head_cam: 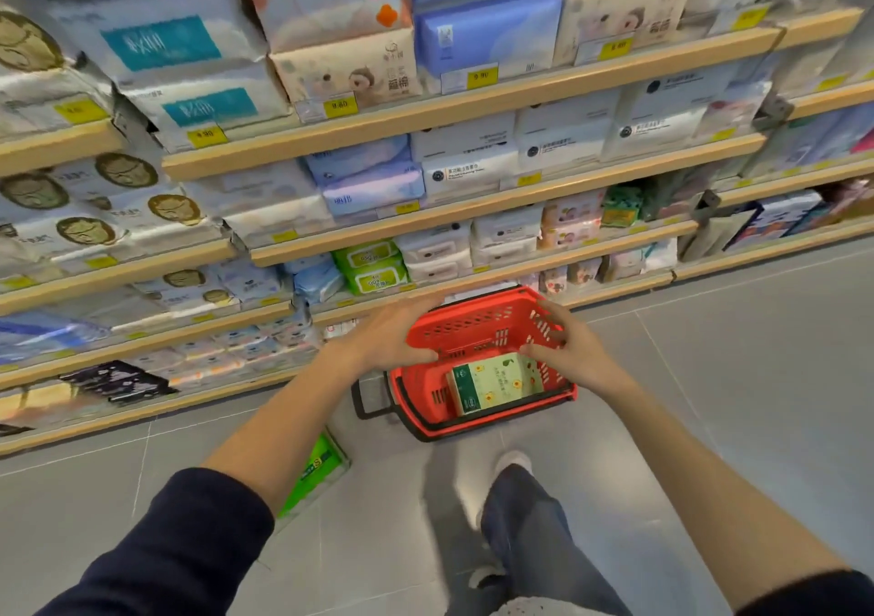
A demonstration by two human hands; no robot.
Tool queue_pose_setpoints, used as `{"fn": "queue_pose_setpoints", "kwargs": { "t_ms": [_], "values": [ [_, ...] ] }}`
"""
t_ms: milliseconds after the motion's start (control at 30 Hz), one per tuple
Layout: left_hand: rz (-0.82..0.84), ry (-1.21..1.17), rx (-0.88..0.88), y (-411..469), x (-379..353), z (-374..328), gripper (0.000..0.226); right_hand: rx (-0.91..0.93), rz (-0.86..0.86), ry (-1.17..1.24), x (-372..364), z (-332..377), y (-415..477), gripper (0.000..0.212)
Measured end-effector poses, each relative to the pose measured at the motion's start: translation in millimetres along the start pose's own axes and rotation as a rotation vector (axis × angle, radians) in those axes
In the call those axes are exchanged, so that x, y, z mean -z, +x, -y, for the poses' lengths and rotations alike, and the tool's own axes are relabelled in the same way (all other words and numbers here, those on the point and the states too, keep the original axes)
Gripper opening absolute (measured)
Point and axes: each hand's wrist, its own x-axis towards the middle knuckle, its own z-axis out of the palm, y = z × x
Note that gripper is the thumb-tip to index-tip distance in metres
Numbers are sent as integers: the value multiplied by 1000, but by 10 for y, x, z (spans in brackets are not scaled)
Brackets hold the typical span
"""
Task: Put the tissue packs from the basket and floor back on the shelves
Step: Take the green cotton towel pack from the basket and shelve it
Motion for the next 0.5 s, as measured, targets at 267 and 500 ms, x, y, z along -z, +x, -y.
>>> {"fn": "queue_pose_setpoints", "kwargs": {
  "t_ms": [267, 500],
  "values": [
    [227, -76, -12, 1132, -273, 373, 82, -177, -99, 55, -259, -598, 765, 69],
    [371, -145, -18, 2149, -623, 753, 84, -468, -252, 249, -649, -1108, 1278, 66]
  ]
}}
